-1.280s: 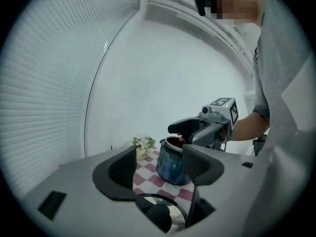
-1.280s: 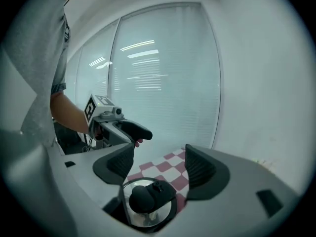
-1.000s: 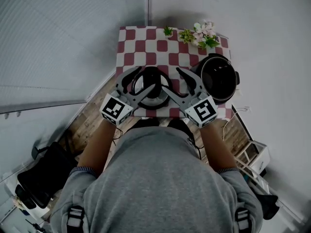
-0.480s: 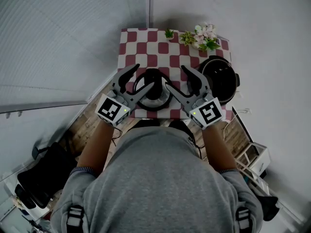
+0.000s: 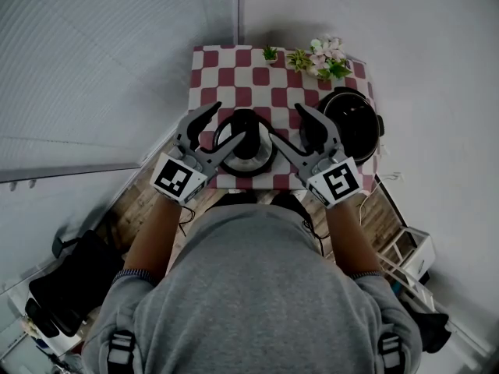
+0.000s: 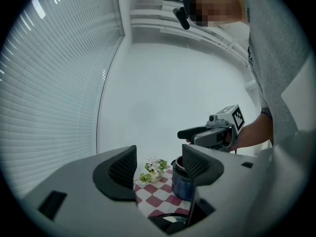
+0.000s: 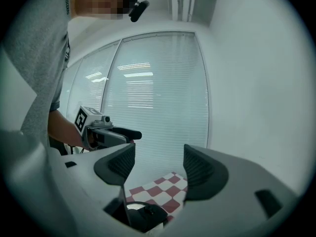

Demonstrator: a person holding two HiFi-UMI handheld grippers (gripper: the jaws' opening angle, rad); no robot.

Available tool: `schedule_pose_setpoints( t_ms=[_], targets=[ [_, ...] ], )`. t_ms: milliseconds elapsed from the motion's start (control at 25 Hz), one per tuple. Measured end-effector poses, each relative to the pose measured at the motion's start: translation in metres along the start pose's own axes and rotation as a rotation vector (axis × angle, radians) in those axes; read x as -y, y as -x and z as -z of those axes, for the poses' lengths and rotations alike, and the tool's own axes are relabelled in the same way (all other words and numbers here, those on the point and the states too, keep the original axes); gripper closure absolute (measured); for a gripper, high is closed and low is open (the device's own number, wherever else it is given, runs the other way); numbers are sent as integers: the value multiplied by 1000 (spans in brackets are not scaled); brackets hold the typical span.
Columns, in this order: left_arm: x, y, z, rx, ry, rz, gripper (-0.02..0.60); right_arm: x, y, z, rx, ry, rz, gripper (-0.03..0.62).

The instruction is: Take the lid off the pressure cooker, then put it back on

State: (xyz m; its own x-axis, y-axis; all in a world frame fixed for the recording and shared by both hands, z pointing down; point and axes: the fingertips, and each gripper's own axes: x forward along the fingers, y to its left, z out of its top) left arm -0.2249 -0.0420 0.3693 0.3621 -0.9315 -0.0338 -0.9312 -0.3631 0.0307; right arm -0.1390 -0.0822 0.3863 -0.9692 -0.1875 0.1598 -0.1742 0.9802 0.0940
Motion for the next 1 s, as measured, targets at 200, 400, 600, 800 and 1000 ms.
schedule_pose_setpoints(
  t_ms=[200, 400, 600, 800, 1000],
  targets=[
    [0, 4, -1, 8, -17, 1, 278, -3, -1, -1, 8, -35, -8, 272],
    [-5, 7, 0, -1, -15, -6, 279, -3, -4, 1, 7, -55, -16, 272],
    [-9, 8, 5, -4, -22, 0, 279, -7, -7, 11, -29, -39, -28, 267],
    [-14, 8, 24, -79, -49, 1, 278, -12, -13, 28, -88, -36, -67, 253],
    [-13, 6, 53, -144, -65, 49, 268, -17, -22, 53, -172, -34, -107, 240]
  ],
)
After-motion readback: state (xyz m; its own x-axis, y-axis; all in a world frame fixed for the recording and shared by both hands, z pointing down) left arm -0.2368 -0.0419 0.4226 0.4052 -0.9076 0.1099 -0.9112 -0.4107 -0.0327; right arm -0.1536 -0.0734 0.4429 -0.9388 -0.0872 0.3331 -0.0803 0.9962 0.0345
